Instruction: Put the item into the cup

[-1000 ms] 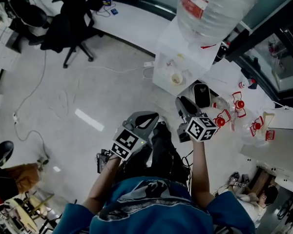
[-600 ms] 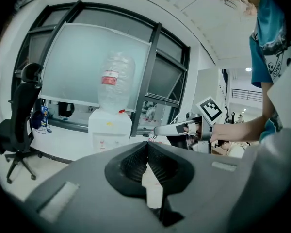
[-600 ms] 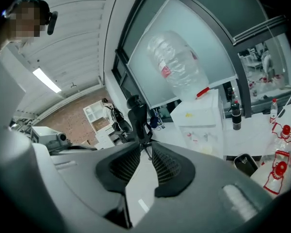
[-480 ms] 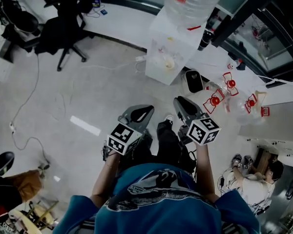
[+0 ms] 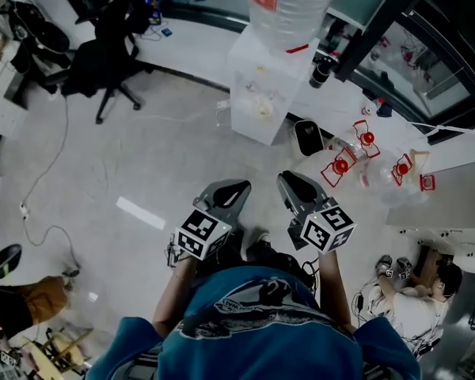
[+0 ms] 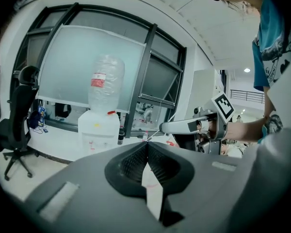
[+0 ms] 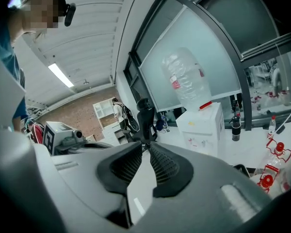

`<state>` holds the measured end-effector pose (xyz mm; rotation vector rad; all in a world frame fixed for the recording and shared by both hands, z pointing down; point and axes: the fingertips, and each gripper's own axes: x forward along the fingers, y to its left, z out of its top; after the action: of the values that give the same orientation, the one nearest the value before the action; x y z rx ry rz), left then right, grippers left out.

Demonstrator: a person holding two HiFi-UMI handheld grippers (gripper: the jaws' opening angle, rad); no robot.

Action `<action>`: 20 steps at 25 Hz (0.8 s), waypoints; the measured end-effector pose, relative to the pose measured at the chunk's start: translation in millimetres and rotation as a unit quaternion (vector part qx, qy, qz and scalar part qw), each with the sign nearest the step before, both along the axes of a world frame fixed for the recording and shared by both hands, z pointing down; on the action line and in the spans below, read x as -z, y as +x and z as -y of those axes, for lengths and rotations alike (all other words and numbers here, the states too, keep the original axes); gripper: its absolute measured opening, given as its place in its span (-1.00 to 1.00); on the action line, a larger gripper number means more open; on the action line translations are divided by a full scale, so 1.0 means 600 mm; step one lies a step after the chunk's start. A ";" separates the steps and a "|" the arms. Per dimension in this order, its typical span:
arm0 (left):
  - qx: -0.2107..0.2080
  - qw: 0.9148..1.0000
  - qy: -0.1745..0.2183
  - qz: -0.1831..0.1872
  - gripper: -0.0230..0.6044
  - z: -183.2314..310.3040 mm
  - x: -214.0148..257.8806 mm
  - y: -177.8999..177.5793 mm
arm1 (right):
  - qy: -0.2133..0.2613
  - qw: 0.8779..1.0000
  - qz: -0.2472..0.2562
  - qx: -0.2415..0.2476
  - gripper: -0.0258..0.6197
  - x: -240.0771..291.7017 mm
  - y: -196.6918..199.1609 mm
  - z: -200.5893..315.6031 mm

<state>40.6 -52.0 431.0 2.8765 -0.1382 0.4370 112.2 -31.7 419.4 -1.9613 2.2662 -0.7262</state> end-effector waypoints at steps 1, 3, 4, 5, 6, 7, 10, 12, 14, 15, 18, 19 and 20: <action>0.004 1.000 0.001 0.000 -0.89 -0.007 0.004 0.002 | 0.001 1.000 -0.002 0.004 -0.79 0.002 0.000 -0.009; 0.010 1.000 0.005 0.003 -0.89 -0.025 0.011 0.005 | 0.004 1.000 -0.008 0.009 -0.83 0.006 0.002 -0.029; 0.011 1.000 0.007 0.006 -0.88 -0.035 0.013 0.008 | 0.007 1.000 -0.012 0.011 -0.85 0.008 0.005 -0.039; 0.014 1.000 0.008 0.008 -0.89 -0.045 0.015 0.012 | 0.009 1.000 -0.016 0.013 -0.87 0.009 0.009 -0.049; 0.016 1.000 0.009 0.009 -0.88 -0.055 0.017 0.017 | 0.012 1.000 -0.020 0.014 -0.89 0.010 0.015 -0.059; 0.020 1.000 0.009 0.009 -0.89 -0.066 0.019 0.023 | 0.014 1.000 -0.022 0.015 -0.91 0.011 0.019 -0.068; 0.029 1.000 0.009 0.007 -0.88 -0.095 0.020 0.035 | 0.023 0.999 -0.028 0.023 -0.93 0.014 0.025 -0.092; 0.034 0.999 0.009 0.006 -0.88 -0.114 0.019 0.038 | 0.030 0.999 -0.034 0.030 -0.93 0.016 0.025 -0.105; 0.038 0.999 0.012 0.004 -0.89 -0.130 0.018 0.040 | 0.037 0.998 -0.038 0.036 -0.93 0.017 0.025 -0.116; 0.040 0.999 0.013 0.004 -0.89 -0.137 0.017 0.041 | 0.040 0.998 -0.039 0.039 -0.93 0.017 0.026 -0.122; 0.045 0.999 0.016 0.003 -0.88 -0.153 0.016 0.043 | 0.048 0.997 -0.040 0.048 -0.92 0.020 0.026 -0.137; 0.046 0.999 0.017 0.002 -0.88 -0.157 0.017 0.044 | 0.050 0.997 -0.042 0.051 -0.92 0.020 0.026 -0.142; 0.047 0.999 0.018 0.001 -0.88 -0.160 0.018 0.045 | 0.051 0.996 -0.044 0.052 -0.92 0.021 0.027 -0.145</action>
<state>67.5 44.1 420.2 2.8909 -0.2838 0.4232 128.1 55.4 406.7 -1.8767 2.4190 -0.5305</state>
